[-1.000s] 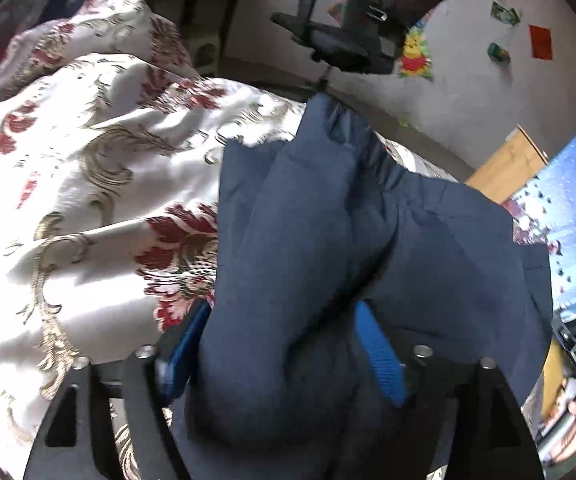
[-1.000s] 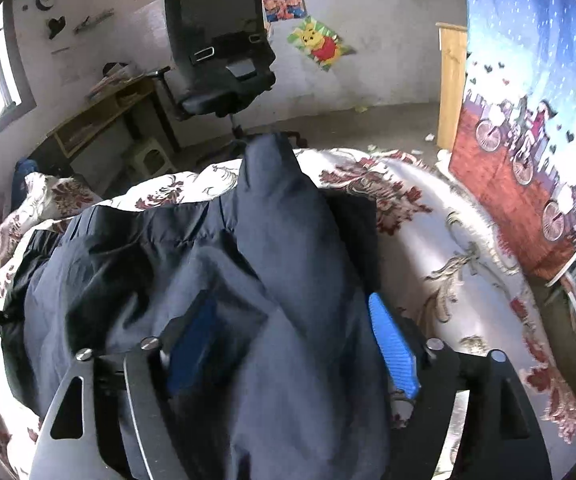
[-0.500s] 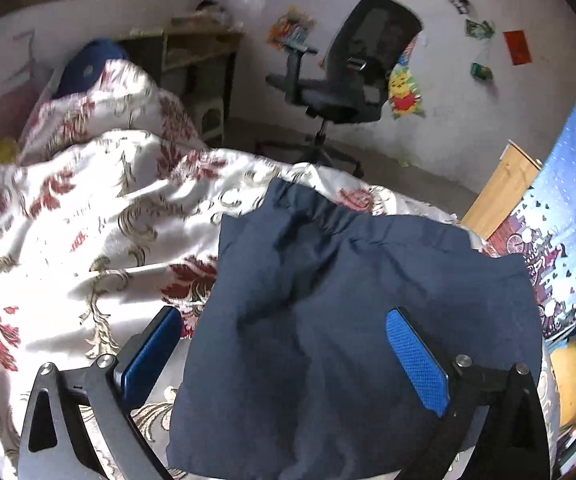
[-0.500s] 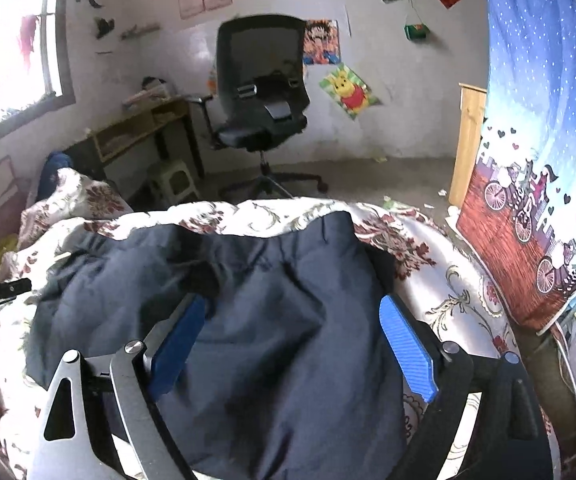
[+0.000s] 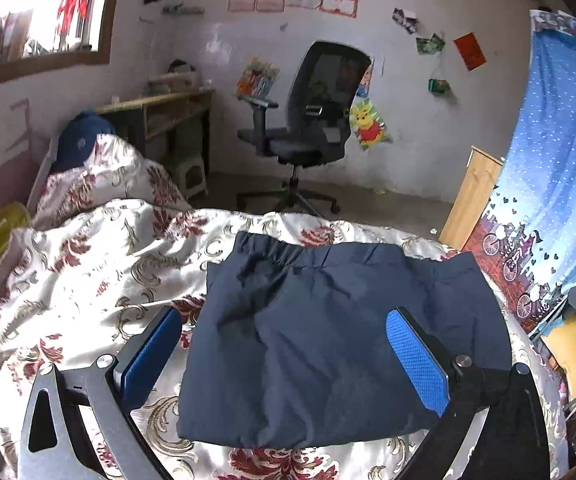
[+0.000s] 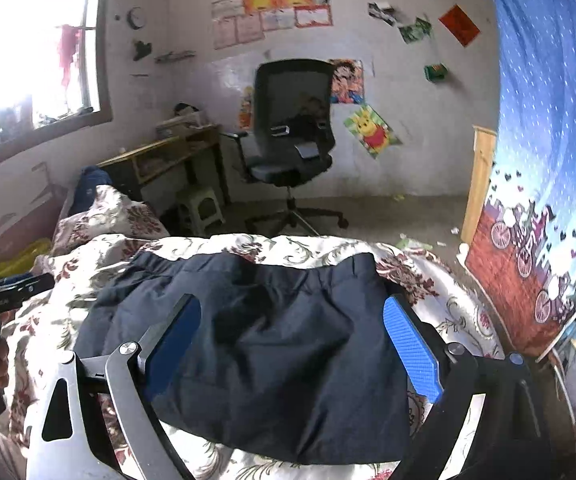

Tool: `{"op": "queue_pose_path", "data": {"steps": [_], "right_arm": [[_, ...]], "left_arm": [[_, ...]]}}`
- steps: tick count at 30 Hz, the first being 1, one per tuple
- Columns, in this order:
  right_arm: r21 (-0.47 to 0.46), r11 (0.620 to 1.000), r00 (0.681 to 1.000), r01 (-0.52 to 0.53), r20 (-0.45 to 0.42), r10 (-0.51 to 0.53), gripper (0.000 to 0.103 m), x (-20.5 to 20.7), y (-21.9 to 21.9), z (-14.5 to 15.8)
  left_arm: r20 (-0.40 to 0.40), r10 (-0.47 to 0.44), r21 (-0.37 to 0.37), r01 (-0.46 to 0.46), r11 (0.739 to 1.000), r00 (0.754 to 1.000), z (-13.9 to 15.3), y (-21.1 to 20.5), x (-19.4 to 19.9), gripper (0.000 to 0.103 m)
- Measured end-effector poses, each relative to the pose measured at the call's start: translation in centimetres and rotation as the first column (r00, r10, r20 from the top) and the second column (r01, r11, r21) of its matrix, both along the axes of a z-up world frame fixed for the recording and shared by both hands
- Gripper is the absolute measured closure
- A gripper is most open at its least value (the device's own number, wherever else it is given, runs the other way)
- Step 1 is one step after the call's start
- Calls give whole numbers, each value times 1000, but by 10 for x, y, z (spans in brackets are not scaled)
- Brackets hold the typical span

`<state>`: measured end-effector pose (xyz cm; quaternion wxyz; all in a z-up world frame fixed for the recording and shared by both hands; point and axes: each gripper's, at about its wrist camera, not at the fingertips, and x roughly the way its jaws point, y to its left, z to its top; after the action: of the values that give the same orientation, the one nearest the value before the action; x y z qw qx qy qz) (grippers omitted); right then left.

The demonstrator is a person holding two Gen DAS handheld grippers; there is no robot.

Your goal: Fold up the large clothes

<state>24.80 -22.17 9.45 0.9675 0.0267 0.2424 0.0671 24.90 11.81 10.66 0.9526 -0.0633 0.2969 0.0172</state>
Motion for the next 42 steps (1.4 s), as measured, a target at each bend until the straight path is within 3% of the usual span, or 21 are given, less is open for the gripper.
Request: {"op": "queue_pose_path", "data": {"steps": [9,16,27,42], "right_arm": [[15,999,998,-49,44,48,12,-47,17,22],[8,998,994,-68,86,67,12,-84,30,26],[-6,997,986,-81,149,81,12,-136,43,27],[-31,995,973,-92,211,97,11,-193,65,0]], "left_arm": [[112,-38,67,30,997,993,30,-17,-55,0],[175,-58,86,43,995,983,35,-26,-96,0],[221,-45,103,23,994,974,27,-23,-146,0],[256,-34,122,2,993,966,-1,-26,-199,0]]}}
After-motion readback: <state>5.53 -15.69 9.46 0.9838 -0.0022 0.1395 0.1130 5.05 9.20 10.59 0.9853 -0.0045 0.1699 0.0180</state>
